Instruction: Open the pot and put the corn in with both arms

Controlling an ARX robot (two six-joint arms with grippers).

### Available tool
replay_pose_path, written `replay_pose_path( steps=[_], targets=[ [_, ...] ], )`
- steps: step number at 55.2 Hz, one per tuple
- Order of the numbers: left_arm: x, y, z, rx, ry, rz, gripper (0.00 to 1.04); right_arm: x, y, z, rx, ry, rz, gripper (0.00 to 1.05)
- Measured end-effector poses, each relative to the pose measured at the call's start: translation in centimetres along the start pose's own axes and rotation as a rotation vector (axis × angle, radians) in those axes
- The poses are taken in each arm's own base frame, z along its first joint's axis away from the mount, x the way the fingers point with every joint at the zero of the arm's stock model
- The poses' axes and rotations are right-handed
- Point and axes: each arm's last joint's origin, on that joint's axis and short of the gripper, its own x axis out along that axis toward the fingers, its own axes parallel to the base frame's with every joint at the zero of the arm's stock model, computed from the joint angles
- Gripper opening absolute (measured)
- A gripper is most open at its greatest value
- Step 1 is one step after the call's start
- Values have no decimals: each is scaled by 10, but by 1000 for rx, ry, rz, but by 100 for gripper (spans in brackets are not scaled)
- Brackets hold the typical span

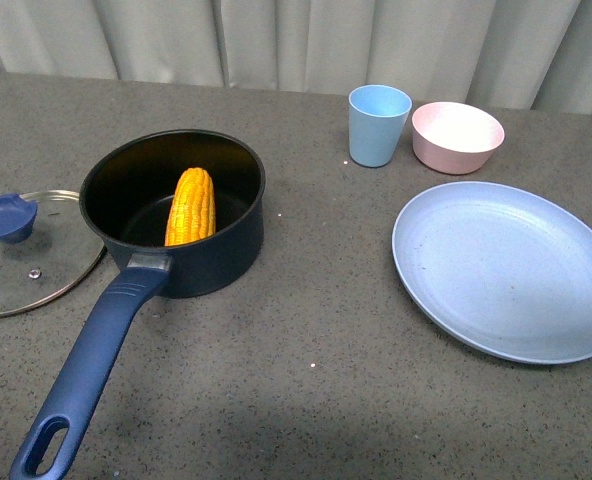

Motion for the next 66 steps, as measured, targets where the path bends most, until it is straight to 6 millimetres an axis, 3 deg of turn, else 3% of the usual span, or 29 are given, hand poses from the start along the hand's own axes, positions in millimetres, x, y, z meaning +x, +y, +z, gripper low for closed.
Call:
replay_pose_path(
  steps=[11, 33, 66],
  targets=[
    [0, 0, 0, 0, 0, 0, 98, -20, -11, -1, -11, 6, -2, 1],
    [0, 0, 0, 0, 0, 0, 98, -50, -31, -1, -7, 7, -8, 1],
    [0, 0, 0, 0, 0, 0, 98, -76, -31, 5, -8, -15, -5, 1]
  ],
)
